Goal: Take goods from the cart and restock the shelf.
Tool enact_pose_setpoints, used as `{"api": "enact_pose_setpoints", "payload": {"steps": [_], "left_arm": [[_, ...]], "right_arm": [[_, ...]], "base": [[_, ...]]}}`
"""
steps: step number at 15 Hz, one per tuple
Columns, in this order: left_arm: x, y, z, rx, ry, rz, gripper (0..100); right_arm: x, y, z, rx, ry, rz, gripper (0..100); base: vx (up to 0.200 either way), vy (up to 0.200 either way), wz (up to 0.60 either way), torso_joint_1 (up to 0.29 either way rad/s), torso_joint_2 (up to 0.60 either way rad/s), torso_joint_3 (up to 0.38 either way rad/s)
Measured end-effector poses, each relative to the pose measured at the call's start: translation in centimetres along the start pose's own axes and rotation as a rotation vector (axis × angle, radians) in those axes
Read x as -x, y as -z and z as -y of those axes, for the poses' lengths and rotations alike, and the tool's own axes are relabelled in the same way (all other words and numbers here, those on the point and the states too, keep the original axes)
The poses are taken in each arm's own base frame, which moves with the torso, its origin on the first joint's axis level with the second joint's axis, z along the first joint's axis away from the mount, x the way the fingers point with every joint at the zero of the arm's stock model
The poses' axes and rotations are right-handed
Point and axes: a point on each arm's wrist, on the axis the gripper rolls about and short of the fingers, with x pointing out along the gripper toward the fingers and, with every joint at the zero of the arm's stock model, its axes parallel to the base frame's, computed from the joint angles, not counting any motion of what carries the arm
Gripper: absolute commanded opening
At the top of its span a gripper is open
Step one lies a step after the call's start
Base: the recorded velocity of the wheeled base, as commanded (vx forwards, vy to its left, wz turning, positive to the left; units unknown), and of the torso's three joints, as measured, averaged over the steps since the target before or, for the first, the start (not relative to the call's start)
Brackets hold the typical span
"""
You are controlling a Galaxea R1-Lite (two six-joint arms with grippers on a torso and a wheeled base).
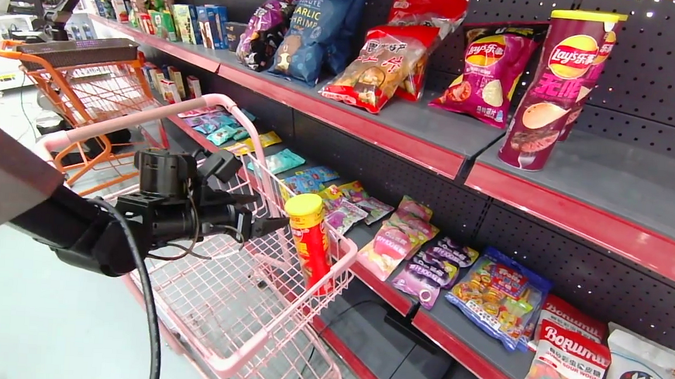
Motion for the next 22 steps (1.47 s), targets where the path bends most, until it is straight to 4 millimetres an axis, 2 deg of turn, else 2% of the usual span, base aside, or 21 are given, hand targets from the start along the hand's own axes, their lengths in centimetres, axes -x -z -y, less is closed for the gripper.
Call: {"api": "enact_pose_setpoints", "payload": {"steps": [4, 11, 22], "left_arm": [[-2.3, 1.3, -0.3, 0.01, 0.022, -0.028, 100], [-6.7, 0.1, 2.1, 0.048, 0.094, 0.01, 100], [-7.4, 1.3, 2.6, 0.061, 0.09, -0.029, 100]], "right_arm": [[0.0, 0.0, 0.0, 0.001, 0.0, 0.0, 100], [0.0, 0.0, 0.0, 0.009, 0.0, 0.0, 100], [0.0, 0.0, 0.0, 0.009, -0.002, 0.0, 100]], "base": [[0.0, 0.0, 0.0, 0.0, 0.0, 0.0], [0.0, 0.0, 0.0, 0.0, 0.0, 0.0], [0.0, 0.0, 0.0, 0.0, 0.0, 0.0]]}}
